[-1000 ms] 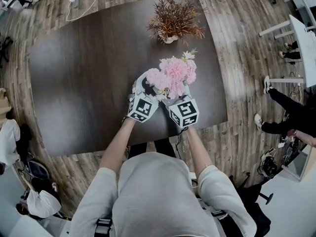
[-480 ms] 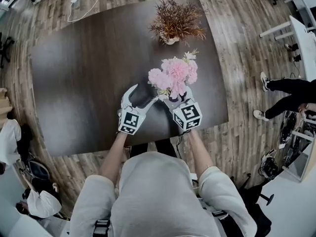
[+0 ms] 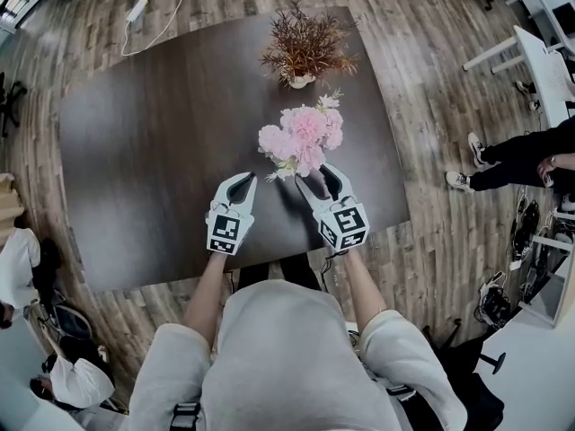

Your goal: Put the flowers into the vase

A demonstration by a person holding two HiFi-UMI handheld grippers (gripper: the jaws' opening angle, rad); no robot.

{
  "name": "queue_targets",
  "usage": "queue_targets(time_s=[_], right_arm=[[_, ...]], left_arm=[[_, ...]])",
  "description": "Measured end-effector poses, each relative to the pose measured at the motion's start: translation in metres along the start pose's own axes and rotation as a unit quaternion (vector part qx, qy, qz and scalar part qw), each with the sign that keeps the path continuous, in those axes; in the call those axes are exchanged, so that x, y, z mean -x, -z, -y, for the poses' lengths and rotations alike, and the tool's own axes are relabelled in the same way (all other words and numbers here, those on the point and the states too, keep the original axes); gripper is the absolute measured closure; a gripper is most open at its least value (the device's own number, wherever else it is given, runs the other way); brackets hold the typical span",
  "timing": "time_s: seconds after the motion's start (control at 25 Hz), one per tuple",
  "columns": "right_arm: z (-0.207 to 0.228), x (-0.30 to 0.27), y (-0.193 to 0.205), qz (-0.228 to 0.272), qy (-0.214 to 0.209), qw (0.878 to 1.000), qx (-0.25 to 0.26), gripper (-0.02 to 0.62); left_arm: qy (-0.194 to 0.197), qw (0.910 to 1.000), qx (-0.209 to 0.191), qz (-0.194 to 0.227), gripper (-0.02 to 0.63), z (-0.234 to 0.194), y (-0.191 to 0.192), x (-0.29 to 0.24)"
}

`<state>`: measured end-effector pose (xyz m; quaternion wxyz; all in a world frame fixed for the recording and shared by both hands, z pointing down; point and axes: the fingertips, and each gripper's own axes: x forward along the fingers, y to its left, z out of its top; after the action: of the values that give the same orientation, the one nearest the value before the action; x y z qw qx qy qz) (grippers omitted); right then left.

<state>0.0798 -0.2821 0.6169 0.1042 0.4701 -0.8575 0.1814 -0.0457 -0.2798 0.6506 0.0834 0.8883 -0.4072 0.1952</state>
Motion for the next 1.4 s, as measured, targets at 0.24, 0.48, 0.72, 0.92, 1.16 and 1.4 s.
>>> queue_targets(time_s=[0.24,0.48,0.72,0.92,1.16,1.4], right_arm=[[0.018,0.026,-0.016,0.029,0.033,0.999,-0.001,0.461],[0.031,0.057,-0.019,0.051,0.068,0.996,0.005,0.598],[0.024,0.087,-0.01,0.063,0.059,0.996,0.002,0.597],[0.016,0.12,-0.024,0.086,0.061,0.994,-0.01,0.598],[0.008,0.142,-0.031,0.105,0.079,0.991,-0.009,0.598],[-0.035,0.156,-0.028,0.111,0.072,0.991,0.001,0.598]], left_arm=[[0.02,0.9997,-0.002,0.014,0.595,0.025,-0.023,-0.004],[0.027,0.999,-0.006,0.036,0.597,0.049,-0.053,-0.002],[0.029,0.9984,-0.006,0.049,0.597,0.081,-0.068,0.012],[0.037,0.9967,-0.001,0.072,0.597,0.106,-0.097,0.028],[0.047,0.9943,-0.022,0.094,0.597,0.12,-0.119,0.041],[0.048,0.993,-0.034,0.102,0.597,0.118,-0.108,0.084]])
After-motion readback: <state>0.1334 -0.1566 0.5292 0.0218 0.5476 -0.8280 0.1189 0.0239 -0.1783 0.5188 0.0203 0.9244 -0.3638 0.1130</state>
